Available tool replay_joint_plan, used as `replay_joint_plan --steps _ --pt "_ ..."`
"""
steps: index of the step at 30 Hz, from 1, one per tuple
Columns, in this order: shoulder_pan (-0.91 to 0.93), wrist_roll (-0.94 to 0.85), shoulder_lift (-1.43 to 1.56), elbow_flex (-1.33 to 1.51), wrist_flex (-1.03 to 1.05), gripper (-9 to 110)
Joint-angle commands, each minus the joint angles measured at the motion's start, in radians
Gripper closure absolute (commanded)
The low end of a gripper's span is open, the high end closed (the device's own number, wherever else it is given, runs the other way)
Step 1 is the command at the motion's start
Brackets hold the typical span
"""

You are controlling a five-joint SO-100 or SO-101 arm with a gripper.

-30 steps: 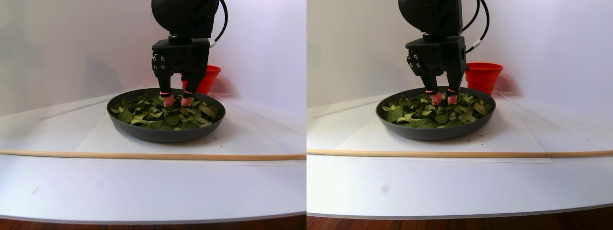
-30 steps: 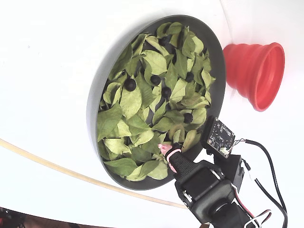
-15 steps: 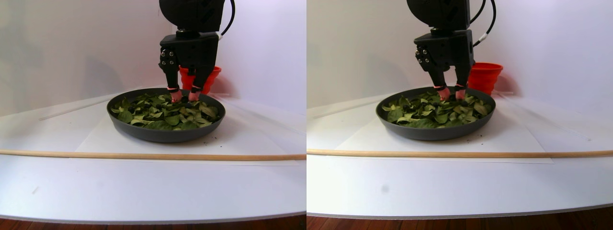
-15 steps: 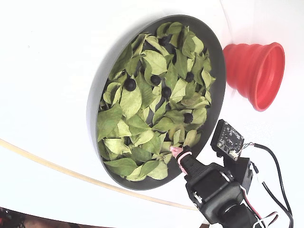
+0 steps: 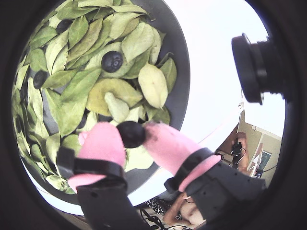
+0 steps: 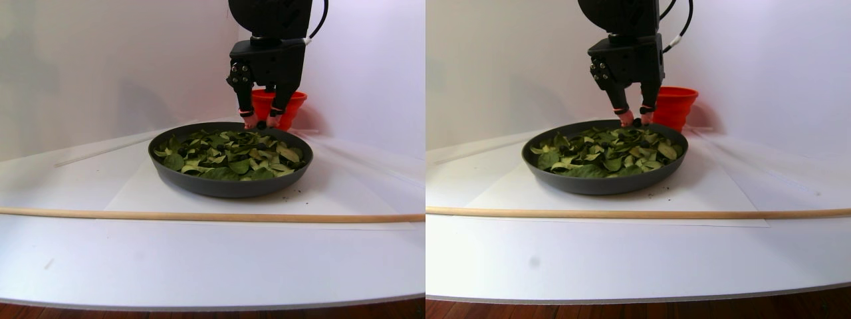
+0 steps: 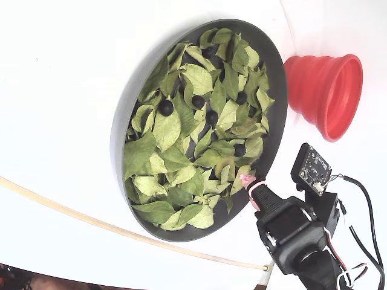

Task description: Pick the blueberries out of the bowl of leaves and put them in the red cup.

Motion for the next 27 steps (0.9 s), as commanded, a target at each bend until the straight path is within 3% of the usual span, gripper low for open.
replay_joint_plan --steps 1,27 --pt "0.029 -0.005 0.072 -0.075 -0.025 92" --pt "0.054 -0.054 -0.021 -0.308 -0.025 92"
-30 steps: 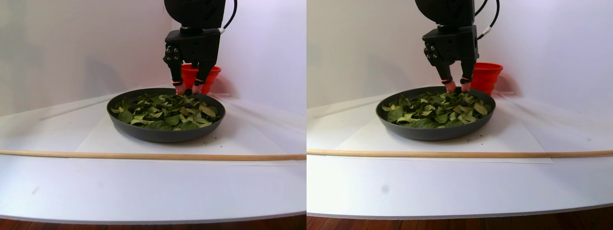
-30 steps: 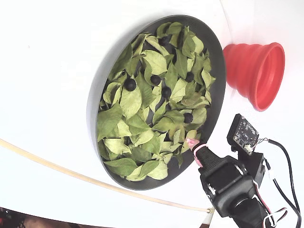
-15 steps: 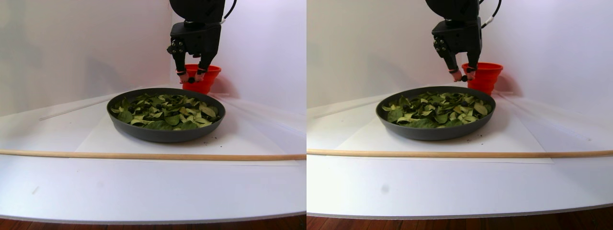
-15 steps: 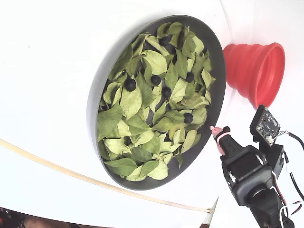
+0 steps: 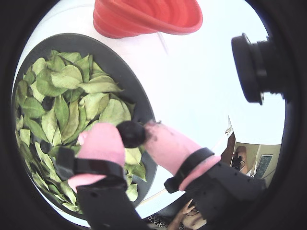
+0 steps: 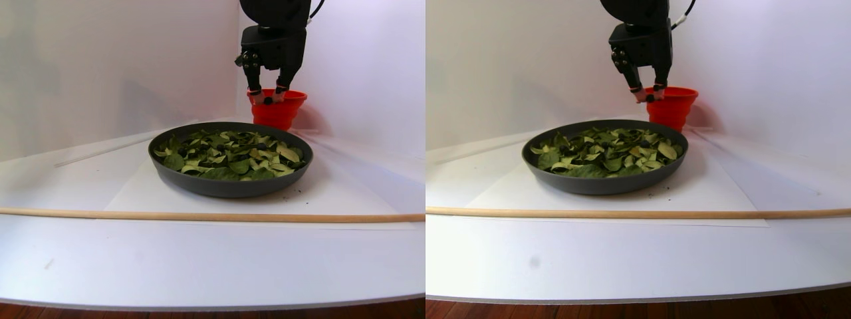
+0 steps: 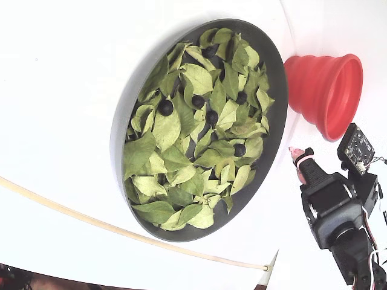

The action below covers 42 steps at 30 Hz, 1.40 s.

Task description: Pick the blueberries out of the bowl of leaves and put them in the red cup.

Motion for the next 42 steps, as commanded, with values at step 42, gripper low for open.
replay_joint_plan --steps 42 --pt "0.083 -0.035 -0.141 -0.425 -0.017 91"
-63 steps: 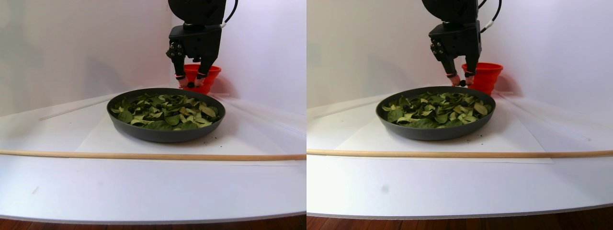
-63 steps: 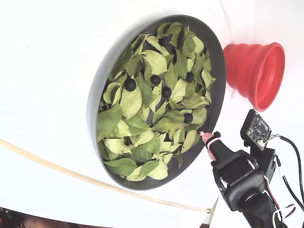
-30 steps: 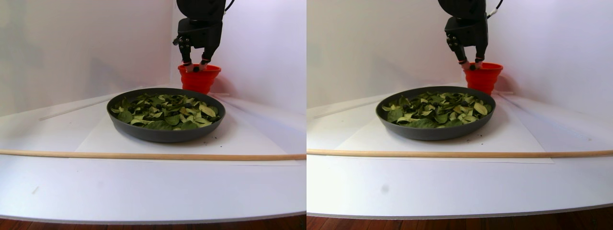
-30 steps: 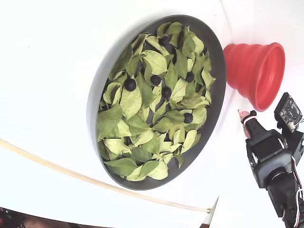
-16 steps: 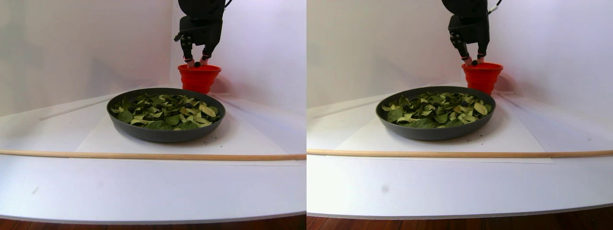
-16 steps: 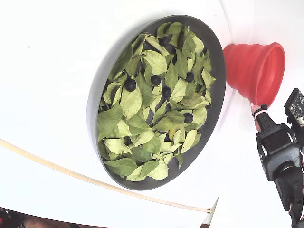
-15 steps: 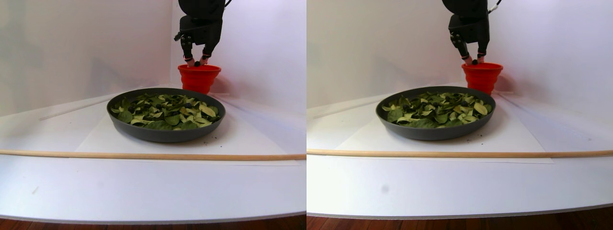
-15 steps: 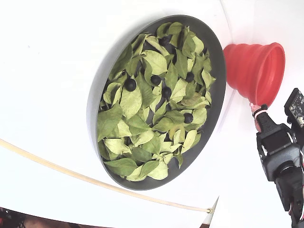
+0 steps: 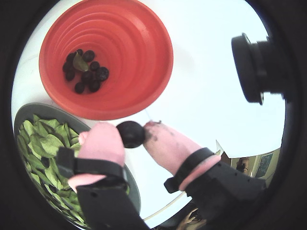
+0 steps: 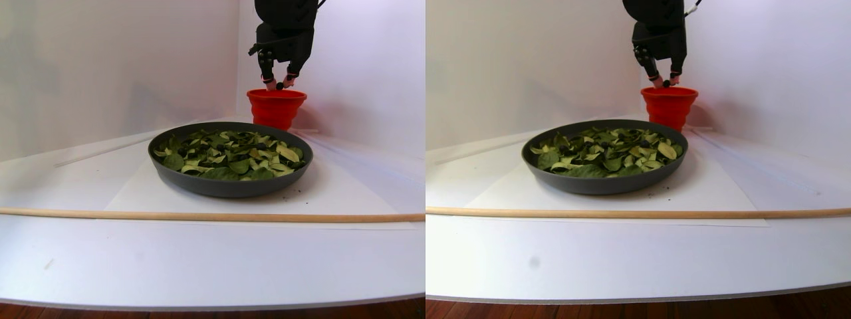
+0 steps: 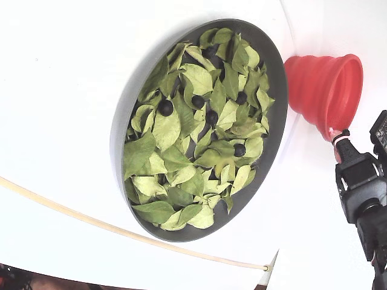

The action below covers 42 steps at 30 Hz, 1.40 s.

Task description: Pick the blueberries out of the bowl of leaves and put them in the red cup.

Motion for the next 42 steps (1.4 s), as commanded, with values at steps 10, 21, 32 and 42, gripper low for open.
replay_joint_plan --steps 10,21,32,42 --pt "0.021 0.044 -0.083 -0.273 -0.018 91" --pt "0.011 0.075 -0.117 -0.328 -0.037 88" --pt "-0.003 0.08 -0.046 -0.27 -0.031 83" --pt "-0.026 0.071 0.067 -0.183 0.009 83"
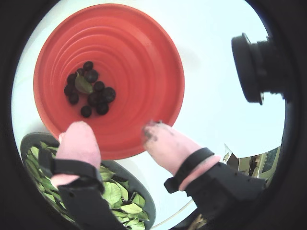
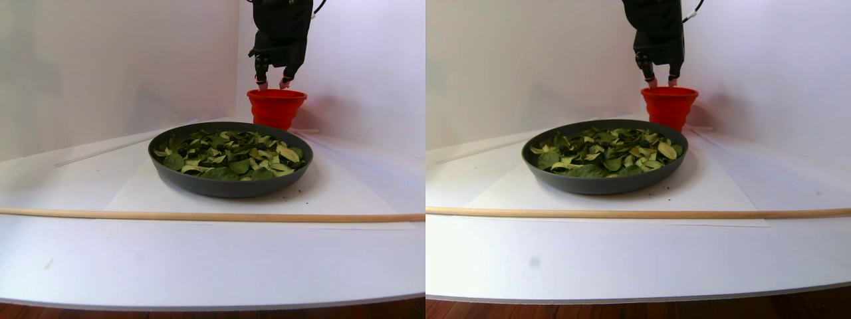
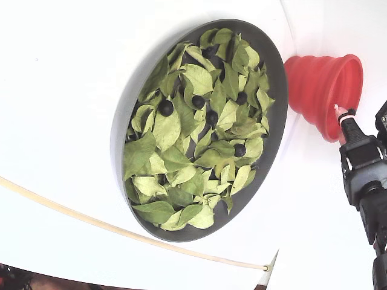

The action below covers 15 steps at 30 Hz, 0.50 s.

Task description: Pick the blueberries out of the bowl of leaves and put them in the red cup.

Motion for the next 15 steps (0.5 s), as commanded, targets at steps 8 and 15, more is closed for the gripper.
replay_joint_plan --steps 8,15 --pt "-0.014 -0.021 0.239 0.044 0.032 84" --pt "-0.021 -0.028 0.275 0.087 0.078 84"
